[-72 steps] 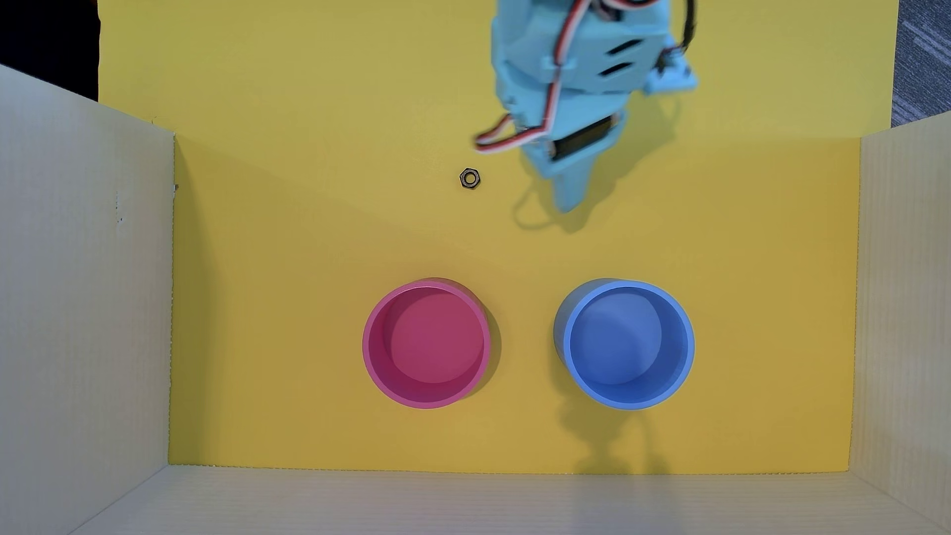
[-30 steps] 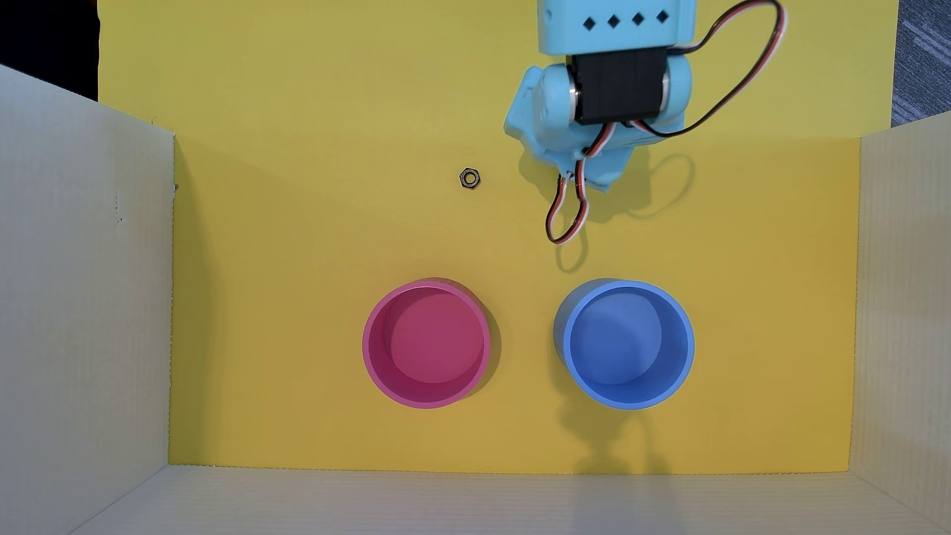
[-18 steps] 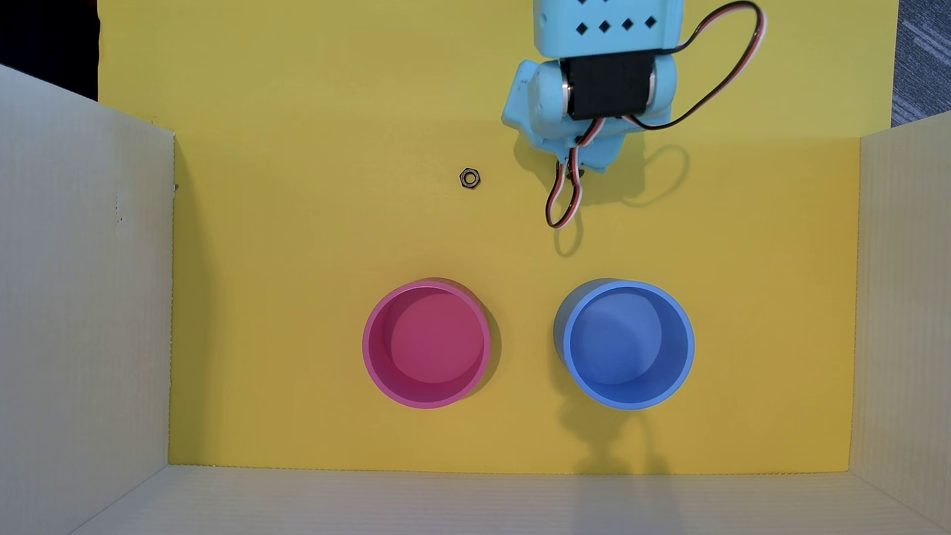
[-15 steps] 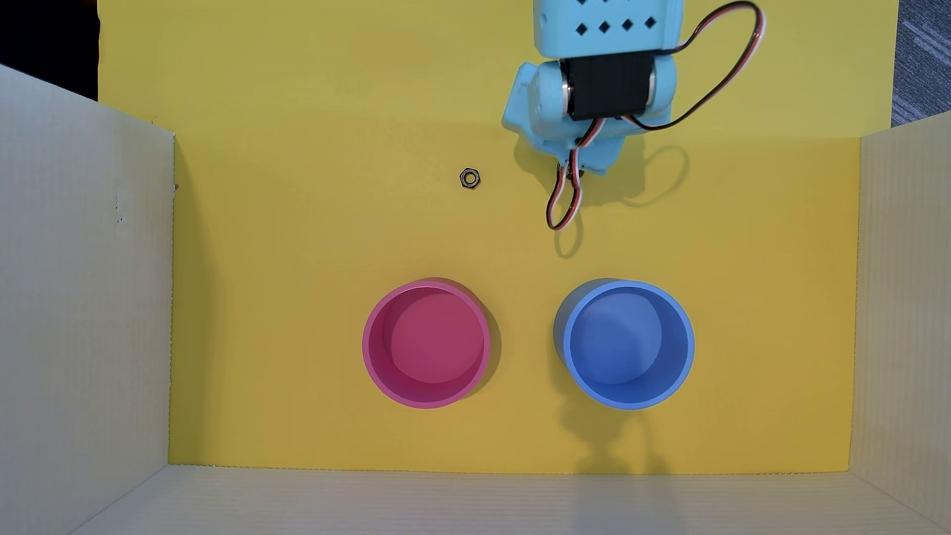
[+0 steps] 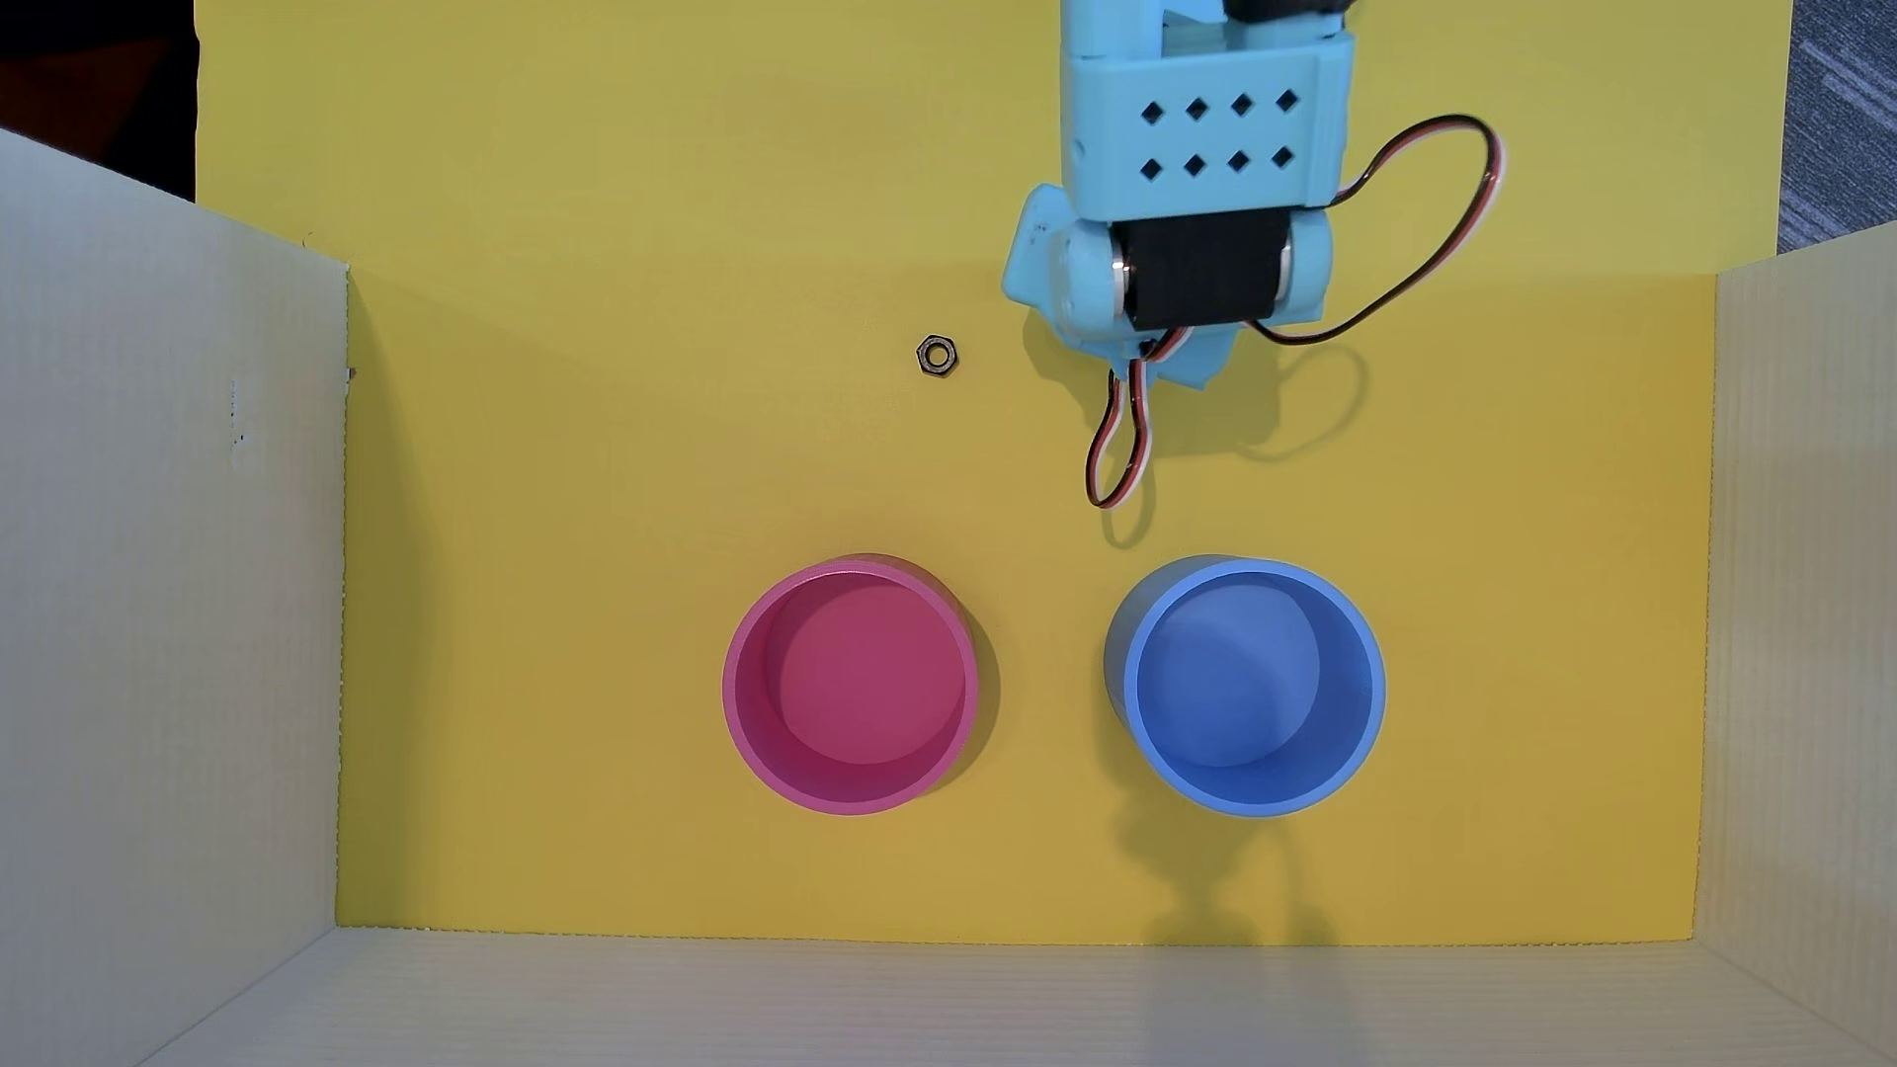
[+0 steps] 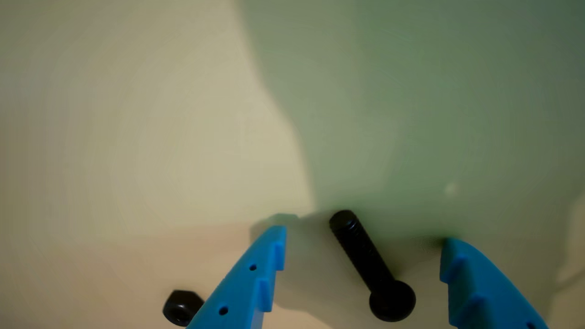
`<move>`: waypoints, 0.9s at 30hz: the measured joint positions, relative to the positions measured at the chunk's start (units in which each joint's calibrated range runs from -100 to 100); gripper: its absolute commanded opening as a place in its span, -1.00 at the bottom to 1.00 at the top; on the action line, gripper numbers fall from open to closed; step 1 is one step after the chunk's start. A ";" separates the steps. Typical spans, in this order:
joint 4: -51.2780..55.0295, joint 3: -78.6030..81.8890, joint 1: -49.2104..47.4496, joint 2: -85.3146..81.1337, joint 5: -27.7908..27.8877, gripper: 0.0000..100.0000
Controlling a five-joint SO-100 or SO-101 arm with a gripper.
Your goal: Pick up the bolt and place it in the pink box
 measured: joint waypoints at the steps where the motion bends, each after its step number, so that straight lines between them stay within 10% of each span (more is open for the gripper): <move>1: 0.00 0.00 0.00 0.00 -0.15 -0.83; 15: -0.60 -0.72 -0.51 0.59 -3.17 -0.97; 27: -0.43 -10.27 3.14 -9.49 -17.24 -0.98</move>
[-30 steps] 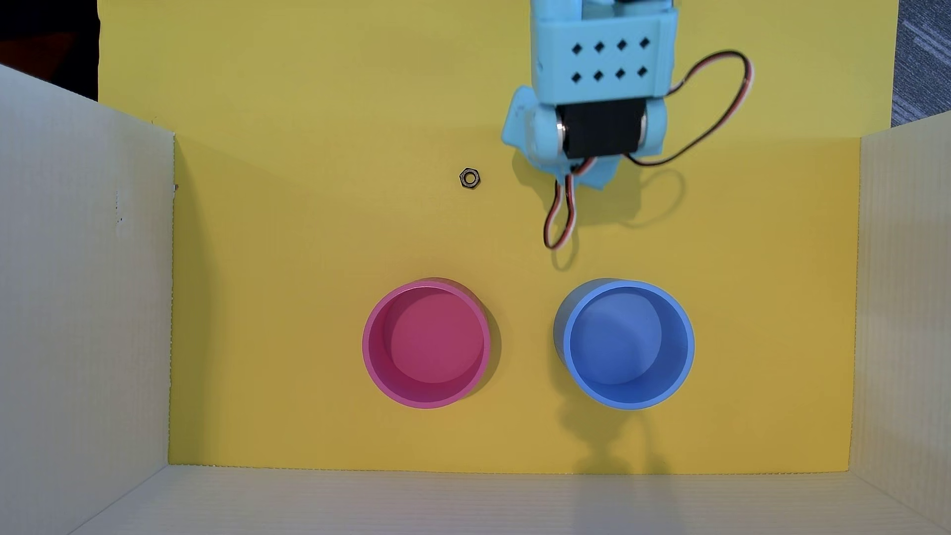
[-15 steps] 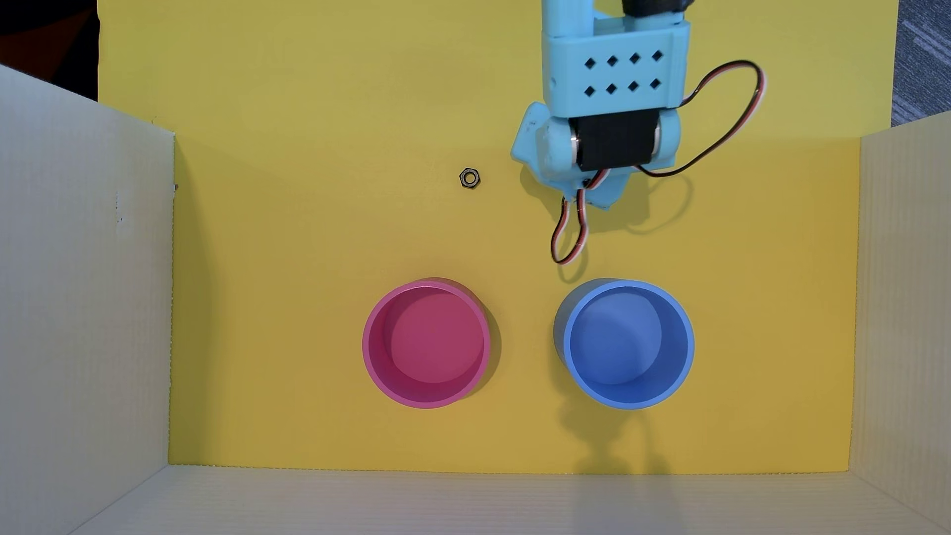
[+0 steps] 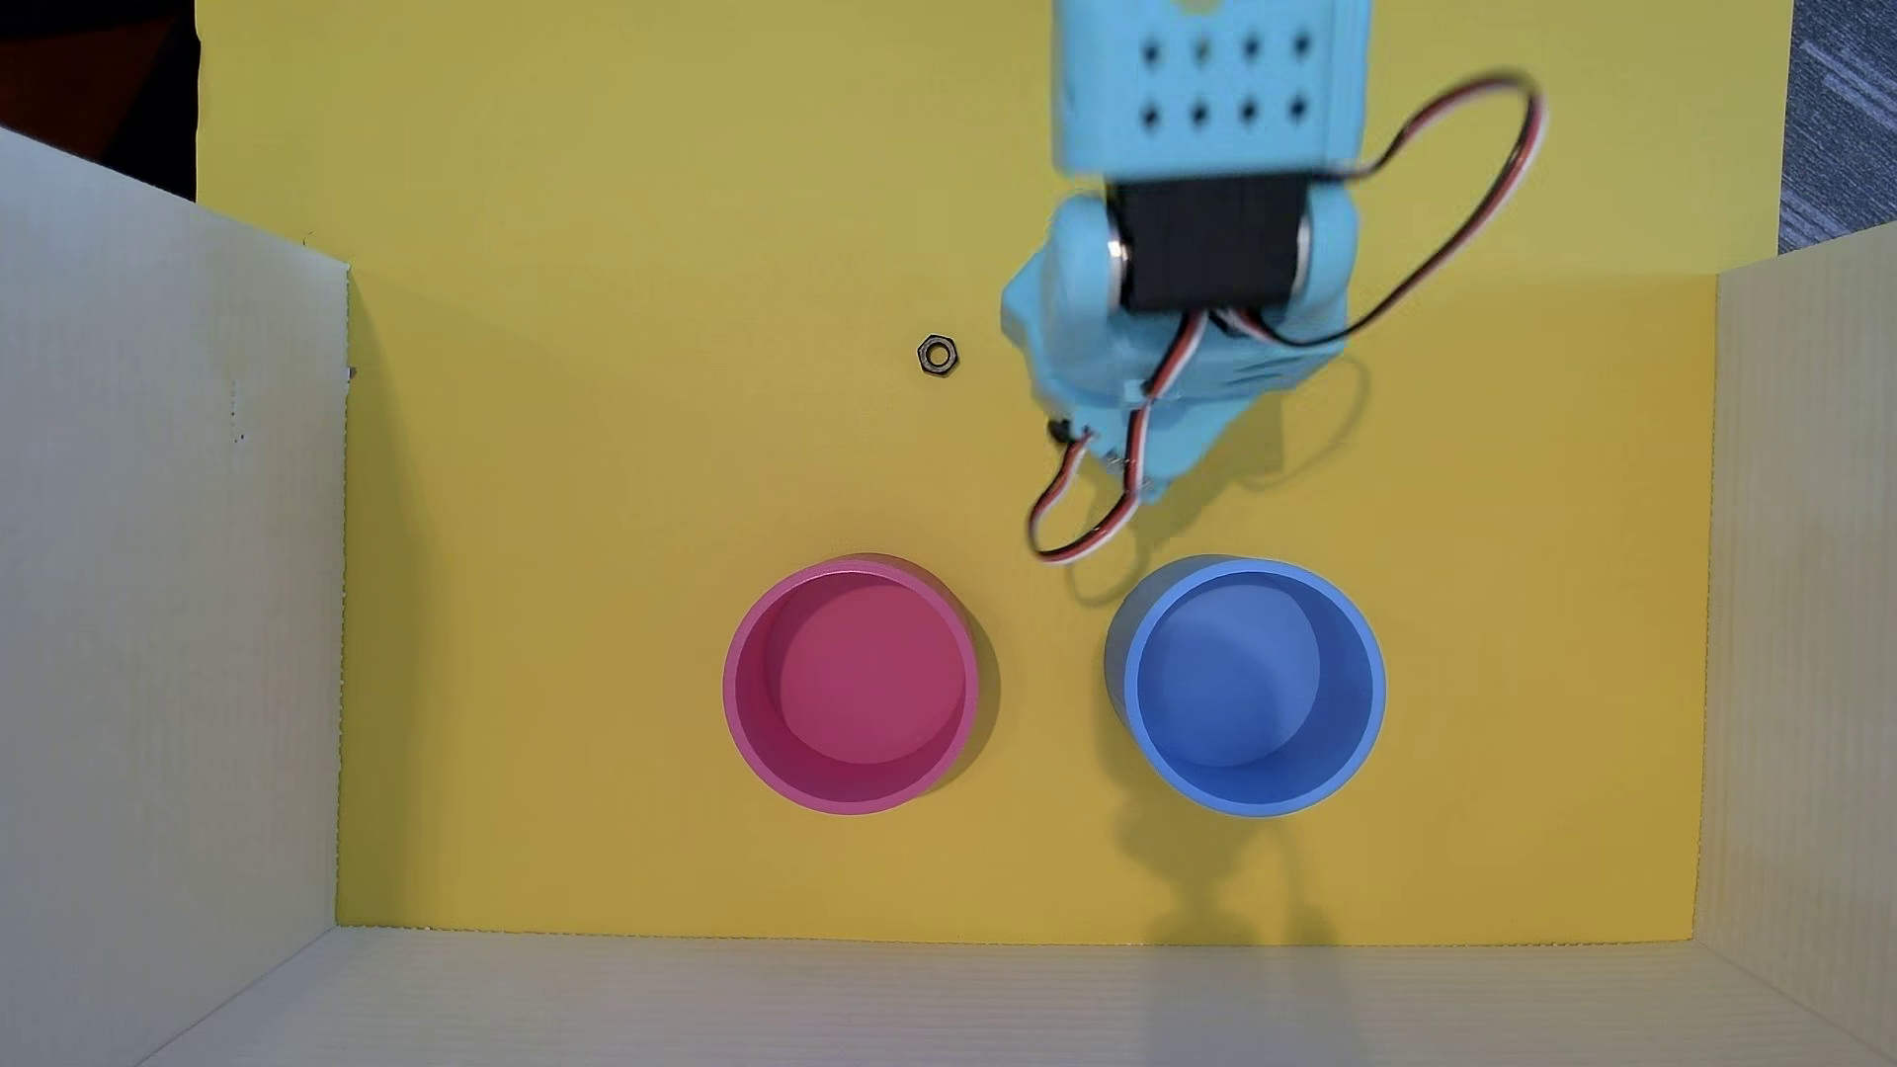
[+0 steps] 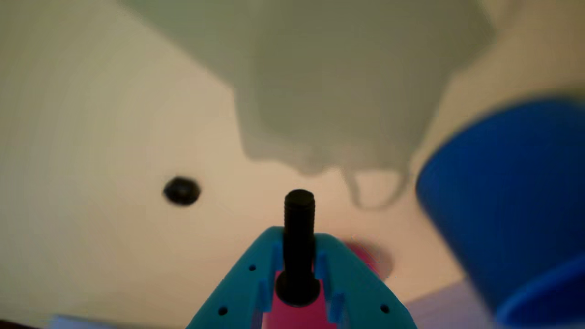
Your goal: Pick up the bolt and place it in the pink box
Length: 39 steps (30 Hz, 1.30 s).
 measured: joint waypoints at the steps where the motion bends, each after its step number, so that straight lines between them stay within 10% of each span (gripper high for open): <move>1: -0.09 -0.72 0.66 -0.93 -0.73 -0.98; 23: -5.65 -24.59 9.41 11.53 -16.95 -0.96; 31: -5.65 -28.83 9.41 14.41 -17.14 -0.48; 36: -5.65 -28.83 9.33 14.41 -17.05 -1.00; 39: -4.54 -28.83 9.33 14.41 -17.09 -0.98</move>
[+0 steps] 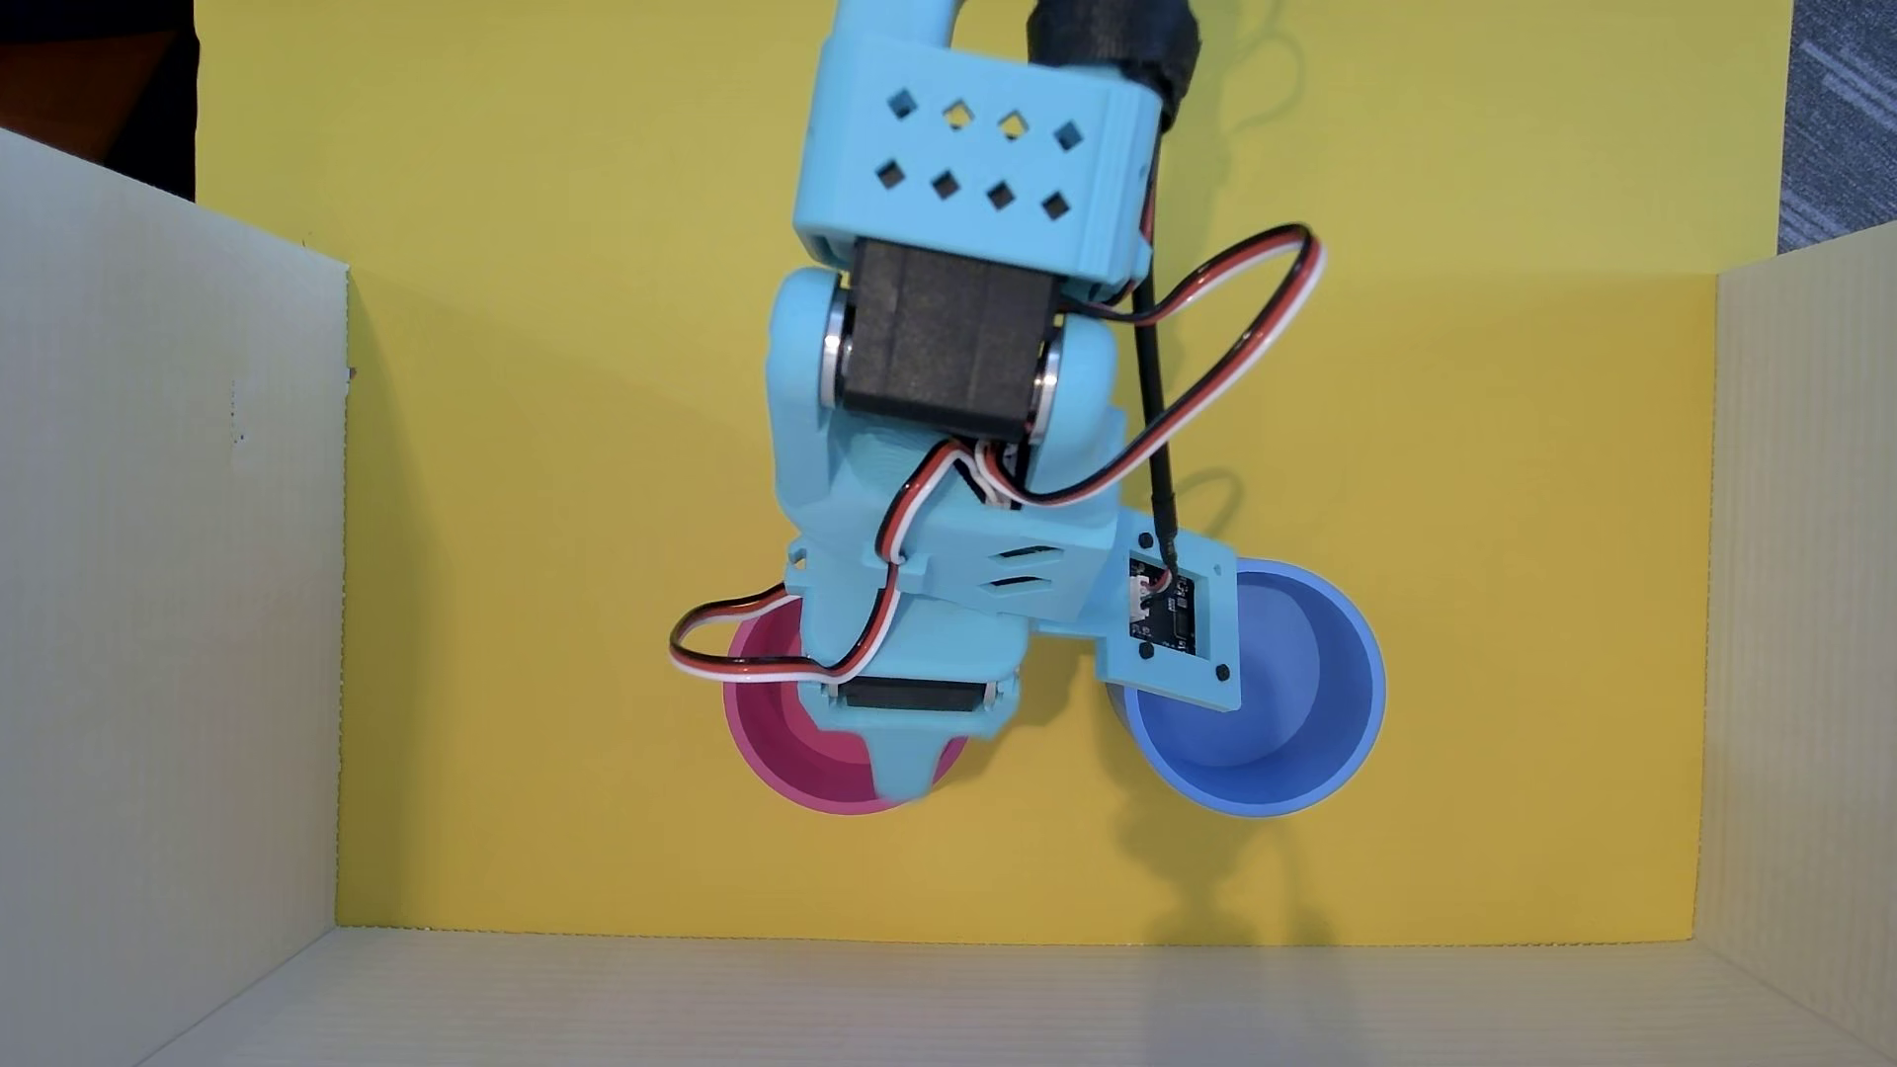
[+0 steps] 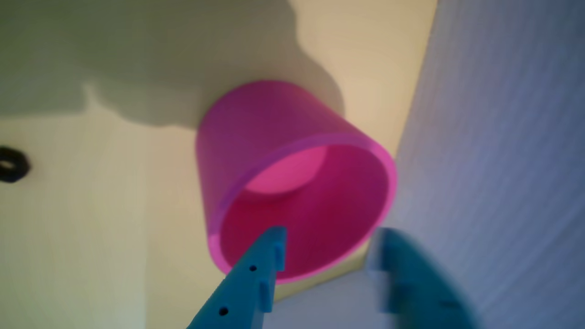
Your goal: Pick up the bolt and place it in the pink box
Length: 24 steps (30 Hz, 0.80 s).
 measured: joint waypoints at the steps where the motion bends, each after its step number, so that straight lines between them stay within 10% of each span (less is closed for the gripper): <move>1: 0.94 0.00 0.00 -0.08 0.00 -0.97; 8: 2.48 16.31 -2.41 -15.17 0.10 -0.97; 24: -39.66 93.51 -2.77 -82.54 -0.05 -0.97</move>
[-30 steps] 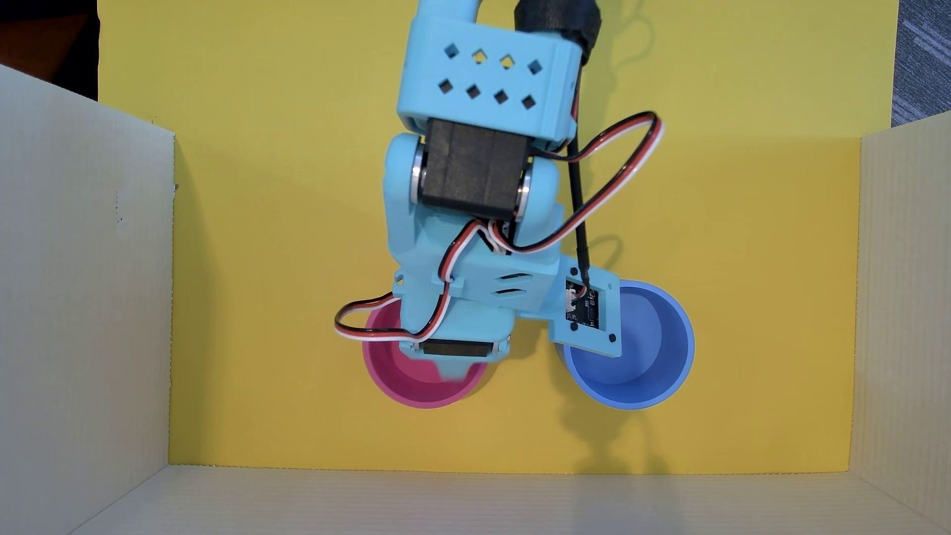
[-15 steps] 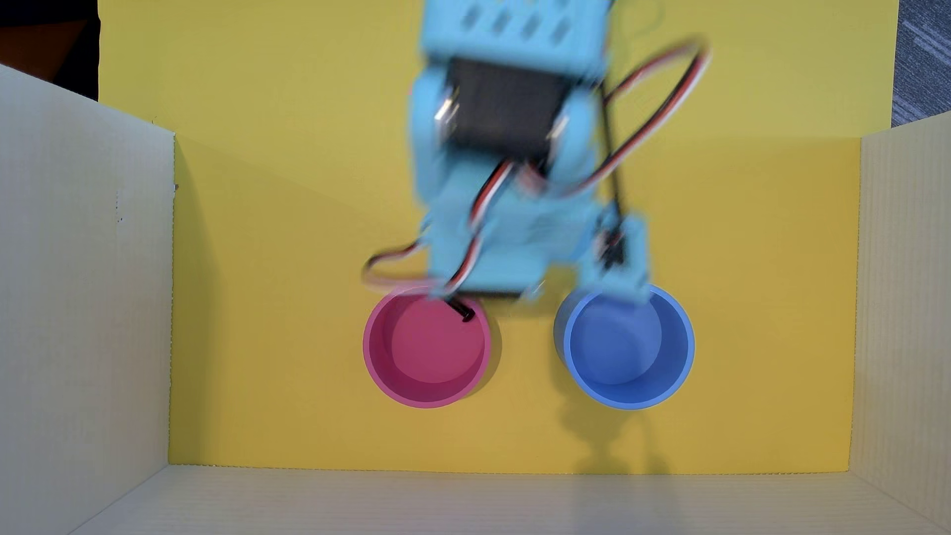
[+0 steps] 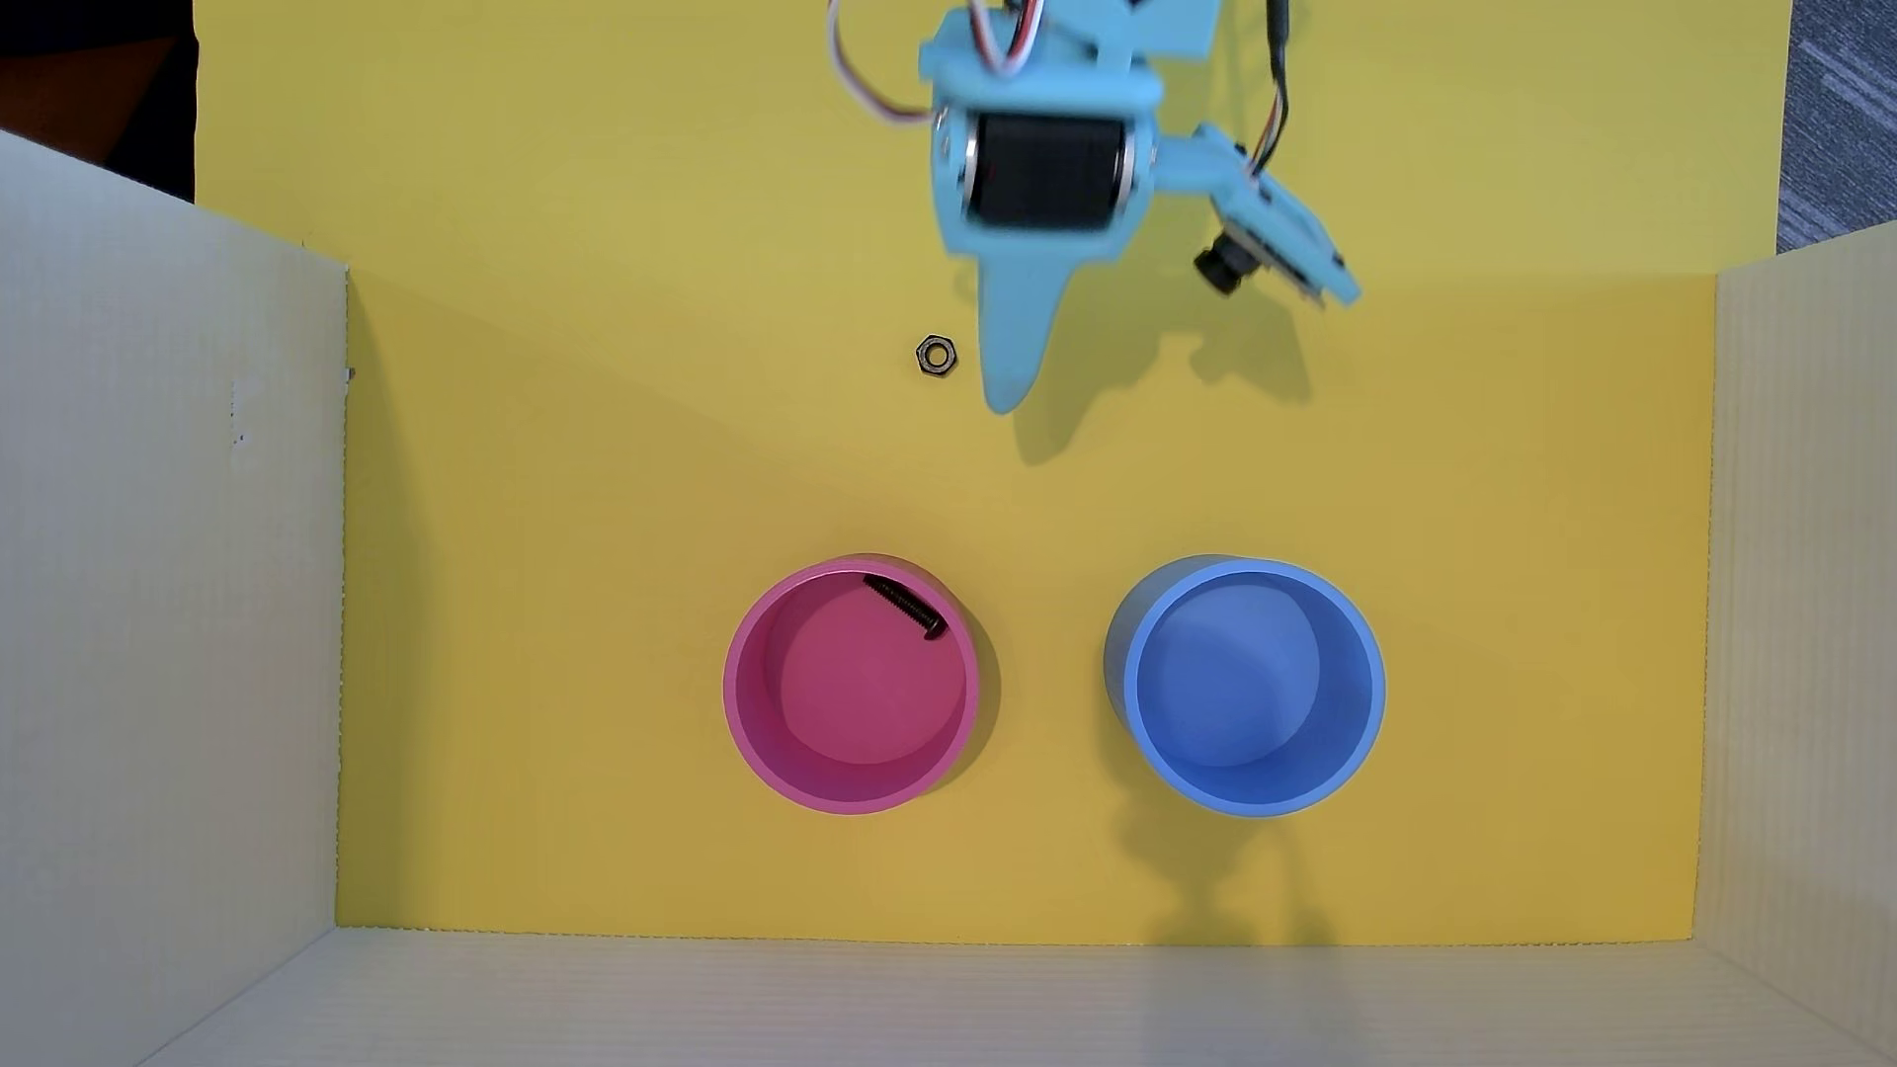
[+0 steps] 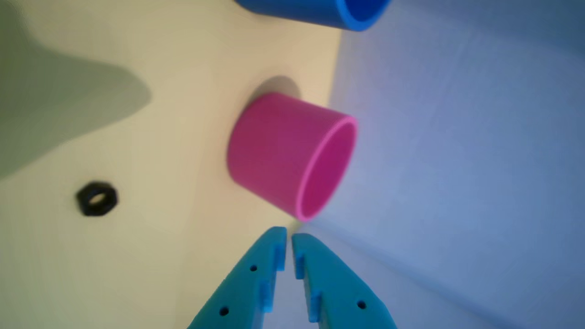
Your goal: Pick up the bolt and place it in the pink box
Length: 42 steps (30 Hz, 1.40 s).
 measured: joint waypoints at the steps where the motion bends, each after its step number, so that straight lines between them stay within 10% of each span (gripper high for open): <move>1: -0.43 2.43 0.07 -3.64 0.00 -0.97; 19: 17.30 8.11 0.07 -26.36 -12.89 -0.96; 29: 40.34 8.38 -7.15 -26.44 -13.33 -0.97; 42: 43.17 9.55 -10.28 -26.86 -13.33 -0.96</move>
